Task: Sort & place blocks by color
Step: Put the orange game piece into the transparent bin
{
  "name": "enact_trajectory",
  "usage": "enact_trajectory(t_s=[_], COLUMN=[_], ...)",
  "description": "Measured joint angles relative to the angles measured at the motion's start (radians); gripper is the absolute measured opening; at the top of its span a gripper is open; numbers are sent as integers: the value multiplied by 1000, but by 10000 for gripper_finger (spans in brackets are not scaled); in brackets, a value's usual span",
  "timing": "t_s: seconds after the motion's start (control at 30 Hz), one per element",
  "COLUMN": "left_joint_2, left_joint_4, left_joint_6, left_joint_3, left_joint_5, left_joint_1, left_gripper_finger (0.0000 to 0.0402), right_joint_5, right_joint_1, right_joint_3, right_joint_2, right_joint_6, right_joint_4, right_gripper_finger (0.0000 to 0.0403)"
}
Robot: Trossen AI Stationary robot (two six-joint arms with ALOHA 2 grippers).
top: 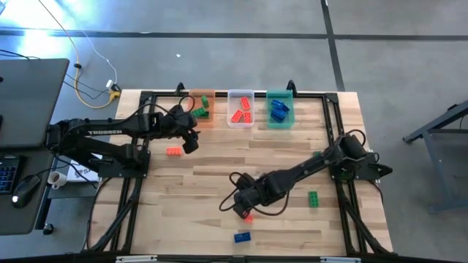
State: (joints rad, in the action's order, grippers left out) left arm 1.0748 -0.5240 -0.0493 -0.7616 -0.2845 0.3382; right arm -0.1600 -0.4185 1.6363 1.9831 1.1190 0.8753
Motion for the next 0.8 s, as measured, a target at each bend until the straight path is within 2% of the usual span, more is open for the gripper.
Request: enact_trajectory(t_s=[0.4, 0.8], left_joint_2=[0, 0], left_joint_4=[-1, 0], left_joint_6=[8, 8], left_joint_3=[0, 0], left_joint_5=[-40, -41], left_joint_1=[0, 1], left_gripper_finger=[165, 165], right_joint_5=[2, 3], right_joint_1=[-59, -75], right_joint_3=[0, 0], right_joint_2=[77, 137], right_joint_6=[116, 139], right_joint_4=[-39, -112], right_gripper_finger=[236, 236])
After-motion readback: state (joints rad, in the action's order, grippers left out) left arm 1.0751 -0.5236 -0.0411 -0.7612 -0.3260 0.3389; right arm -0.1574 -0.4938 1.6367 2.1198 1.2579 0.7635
